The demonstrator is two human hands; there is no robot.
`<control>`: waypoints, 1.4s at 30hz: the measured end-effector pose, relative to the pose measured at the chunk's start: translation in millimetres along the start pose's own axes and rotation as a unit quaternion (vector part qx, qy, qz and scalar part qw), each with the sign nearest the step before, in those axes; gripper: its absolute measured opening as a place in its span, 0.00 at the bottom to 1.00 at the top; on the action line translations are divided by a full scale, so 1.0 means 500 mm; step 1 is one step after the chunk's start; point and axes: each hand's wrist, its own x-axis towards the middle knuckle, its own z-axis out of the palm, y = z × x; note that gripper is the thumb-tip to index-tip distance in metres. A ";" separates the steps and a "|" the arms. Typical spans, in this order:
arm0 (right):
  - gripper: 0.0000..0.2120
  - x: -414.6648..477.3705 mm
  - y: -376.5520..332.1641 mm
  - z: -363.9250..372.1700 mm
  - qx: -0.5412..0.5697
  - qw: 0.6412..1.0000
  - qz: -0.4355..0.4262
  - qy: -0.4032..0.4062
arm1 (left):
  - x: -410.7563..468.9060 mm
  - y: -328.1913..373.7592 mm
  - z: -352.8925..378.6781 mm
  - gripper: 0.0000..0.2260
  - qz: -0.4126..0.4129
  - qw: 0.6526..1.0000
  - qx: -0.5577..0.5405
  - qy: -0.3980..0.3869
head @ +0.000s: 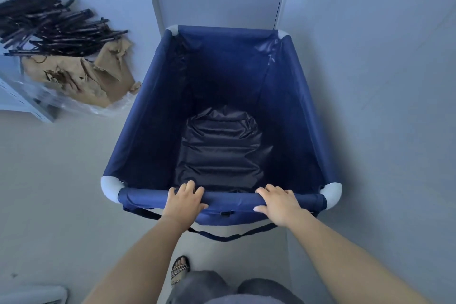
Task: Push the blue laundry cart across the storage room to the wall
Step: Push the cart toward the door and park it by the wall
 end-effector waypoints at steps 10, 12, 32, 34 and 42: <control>0.21 -0.052 0.033 0.008 0.053 0.998 -0.031 0.020 | -0.057 0.040 0.013 0.23 -0.041 0.998 -0.032 -0.038; 0.24 -0.066 0.025 0.026 0.019 0.999 -0.031 0.038 | -0.069 0.040 0.012 0.23 -0.035 0.998 -0.035 -0.041; 0.27 -0.284 -0.119 0.196 -0.064 0.988 0.104 0.098 | -0.310 -0.152 0.122 0.18 0.071 0.986 -0.141 -0.050; 0.27 -0.318 -0.139 0.222 -0.065 0.986 0.118 0.096 | -0.337 -0.157 0.137 0.18 0.090 0.986 -0.130 -0.052; 0.27 -0.439 -0.225 0.309 -0.034 0.984 0.161 0.073 | -0.439 -0.181 0.183 0.18 0.132 0.985 -0.111 -0.028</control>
